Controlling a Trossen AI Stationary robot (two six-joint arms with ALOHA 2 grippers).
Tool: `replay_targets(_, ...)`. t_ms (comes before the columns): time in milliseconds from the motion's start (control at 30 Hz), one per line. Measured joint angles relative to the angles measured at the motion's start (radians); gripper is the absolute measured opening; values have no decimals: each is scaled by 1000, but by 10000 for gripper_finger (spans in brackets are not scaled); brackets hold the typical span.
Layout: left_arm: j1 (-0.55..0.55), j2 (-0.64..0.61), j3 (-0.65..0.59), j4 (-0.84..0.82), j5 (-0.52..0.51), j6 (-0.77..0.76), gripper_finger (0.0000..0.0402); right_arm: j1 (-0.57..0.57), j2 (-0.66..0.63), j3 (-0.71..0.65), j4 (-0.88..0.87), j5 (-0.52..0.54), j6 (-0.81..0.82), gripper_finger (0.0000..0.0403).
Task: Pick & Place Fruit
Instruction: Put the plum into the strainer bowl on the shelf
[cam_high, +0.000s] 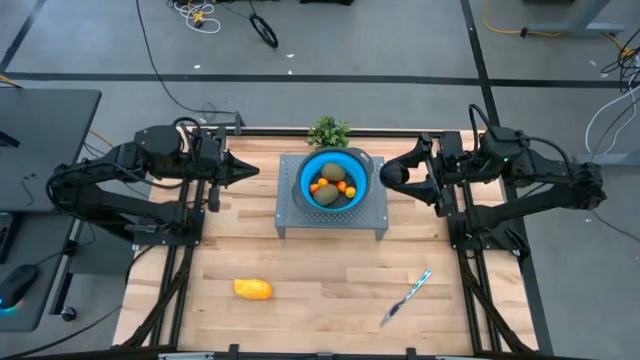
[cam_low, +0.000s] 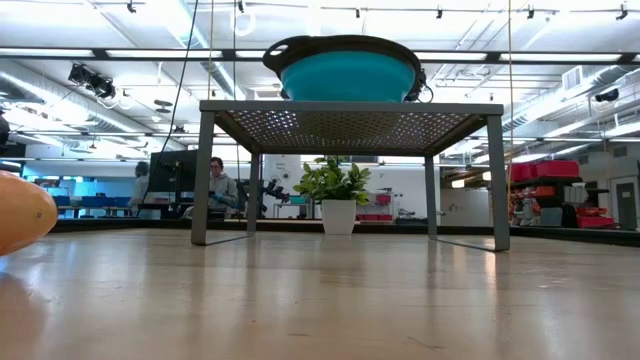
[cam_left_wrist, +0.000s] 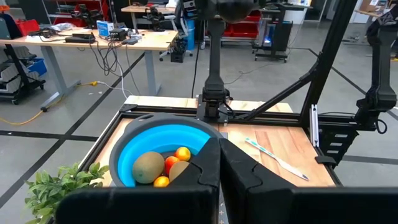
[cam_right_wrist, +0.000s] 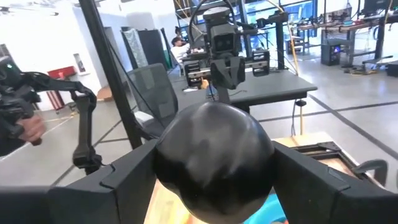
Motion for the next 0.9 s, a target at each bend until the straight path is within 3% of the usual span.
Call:
replay_targets(100, 0, 0, 0, 0, 0, 0, 4, -14, 0, 0, 0, 21, -35, 286)
replay_targets(400, 0, 0, 0, 0, 0, 0, 4, -53, 0, 0, -14, 288, -186, 286)
replay_targets(900, 0, 0, 0, 0, -5, 11, 4, -92, 3, 0, -62, 317, -217, 286)
